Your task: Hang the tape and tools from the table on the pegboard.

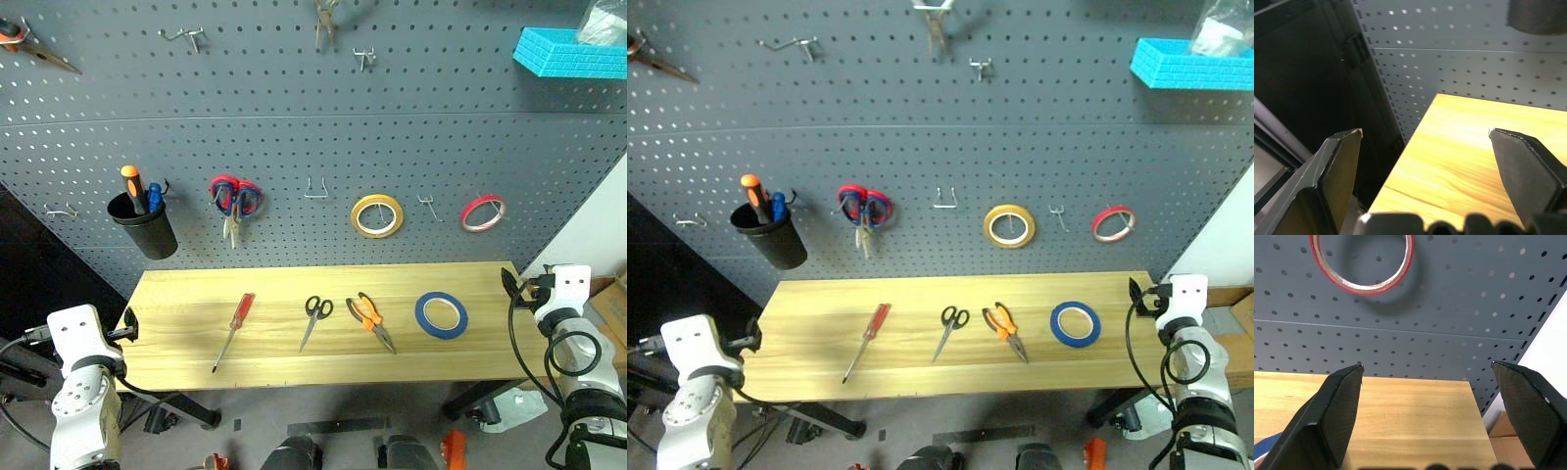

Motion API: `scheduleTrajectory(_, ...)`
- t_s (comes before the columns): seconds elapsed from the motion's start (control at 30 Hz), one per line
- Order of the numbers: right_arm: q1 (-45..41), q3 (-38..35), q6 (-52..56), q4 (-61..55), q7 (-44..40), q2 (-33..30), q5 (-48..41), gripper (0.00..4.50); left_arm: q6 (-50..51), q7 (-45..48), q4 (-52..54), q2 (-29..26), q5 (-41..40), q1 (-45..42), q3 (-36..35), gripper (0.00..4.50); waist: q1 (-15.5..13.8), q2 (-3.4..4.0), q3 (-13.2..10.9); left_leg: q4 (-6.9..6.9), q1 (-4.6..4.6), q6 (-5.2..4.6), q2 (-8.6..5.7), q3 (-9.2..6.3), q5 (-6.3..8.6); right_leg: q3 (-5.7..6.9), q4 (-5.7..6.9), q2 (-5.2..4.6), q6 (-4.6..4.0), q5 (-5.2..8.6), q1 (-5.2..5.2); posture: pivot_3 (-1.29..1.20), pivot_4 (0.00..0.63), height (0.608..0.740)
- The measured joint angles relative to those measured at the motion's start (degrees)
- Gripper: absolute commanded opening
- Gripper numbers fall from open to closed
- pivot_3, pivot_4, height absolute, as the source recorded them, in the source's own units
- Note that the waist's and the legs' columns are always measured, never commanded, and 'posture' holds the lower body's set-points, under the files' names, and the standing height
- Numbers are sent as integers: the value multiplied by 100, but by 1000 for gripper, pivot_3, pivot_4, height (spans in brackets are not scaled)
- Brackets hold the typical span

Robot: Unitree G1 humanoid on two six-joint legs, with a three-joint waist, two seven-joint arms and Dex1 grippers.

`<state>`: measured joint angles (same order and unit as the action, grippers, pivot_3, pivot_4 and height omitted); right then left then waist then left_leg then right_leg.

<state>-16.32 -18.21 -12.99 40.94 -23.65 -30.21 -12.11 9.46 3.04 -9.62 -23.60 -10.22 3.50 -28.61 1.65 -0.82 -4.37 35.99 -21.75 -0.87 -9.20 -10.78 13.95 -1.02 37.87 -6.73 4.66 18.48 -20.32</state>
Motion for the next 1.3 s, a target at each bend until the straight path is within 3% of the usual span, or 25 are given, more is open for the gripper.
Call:
scheduleTrajectory(0.53,196,0,144,-285,-18,2,-37,4500,-47,254,104,16,-121,39,76,4448,0,8,-12,0,-2,0,0,-1,1,1,-1,0,0,0,-1,-43,100,740)
scheduleTrajectory(0.87,871,401,713,-1617,-630,36,-61,4500,493,814,574,59,-663,259,148,4448,1,26,-45,1,-8,-2,1,0,4,0,-2,0,0,0,-7,-51,113,740)
scheduleTrajectory(1.03,1188,791,1182,-2510,-1014,24,-57,4500,519,1253,1056,-35,-575,527,508,4448,-2,27,-117,1,-14,-2,2,0,5,0,-1,0,0,1,-13,-66,120,740)
scheduleTrajectory(1.3,1421,1297,2301,-3953,-1411,-75,-129,4500,206,2336,1785,-784,-105,840,1479,4448,-5,42,-261,-1,-24,-7,6,3,12,2,-9,-2,-1,1,-20,-80,160,740)
